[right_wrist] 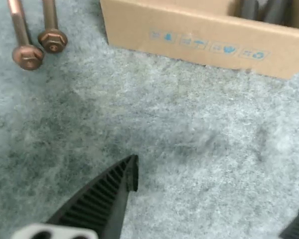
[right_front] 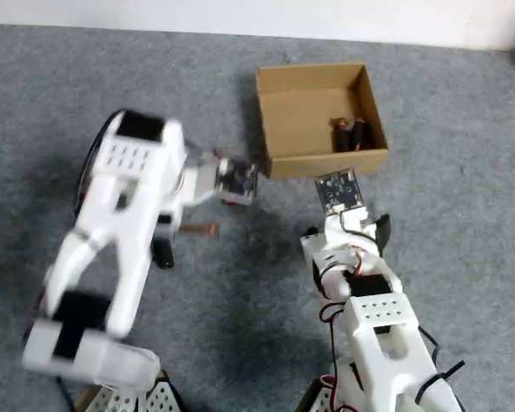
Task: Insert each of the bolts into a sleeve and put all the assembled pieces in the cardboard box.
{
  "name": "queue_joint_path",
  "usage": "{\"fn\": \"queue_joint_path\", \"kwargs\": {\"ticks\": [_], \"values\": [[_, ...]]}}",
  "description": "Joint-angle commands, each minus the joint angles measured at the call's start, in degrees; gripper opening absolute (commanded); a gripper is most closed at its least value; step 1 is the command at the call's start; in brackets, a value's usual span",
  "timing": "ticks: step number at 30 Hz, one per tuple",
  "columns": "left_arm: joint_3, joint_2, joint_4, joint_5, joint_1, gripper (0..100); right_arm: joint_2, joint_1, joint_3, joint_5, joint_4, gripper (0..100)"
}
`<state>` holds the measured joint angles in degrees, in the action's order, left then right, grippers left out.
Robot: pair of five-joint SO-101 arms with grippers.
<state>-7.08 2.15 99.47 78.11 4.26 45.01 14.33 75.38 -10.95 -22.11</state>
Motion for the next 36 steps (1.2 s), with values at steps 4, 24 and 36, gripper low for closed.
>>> {"fn": "queue_joint_path", "kwargs": {"ticks": [4, 24, 36], "values": [[-26.15, 14.29, -11.69, 27.08, 4.35, 0, 0.75, -0.75, -0.31, 0.35, 1.1, 45.4], [-30.55, 14.29, -16.97, 13.1, 14.99, 21, 0.92, -0.66, 0.48, -1.93, 1.1, 45.4], [-38.29, 14.29, -20.92, 11.52, 21.93, 21, 0.92, -0.66, 0.48, -1.93, 1.1, 45.4]]}}
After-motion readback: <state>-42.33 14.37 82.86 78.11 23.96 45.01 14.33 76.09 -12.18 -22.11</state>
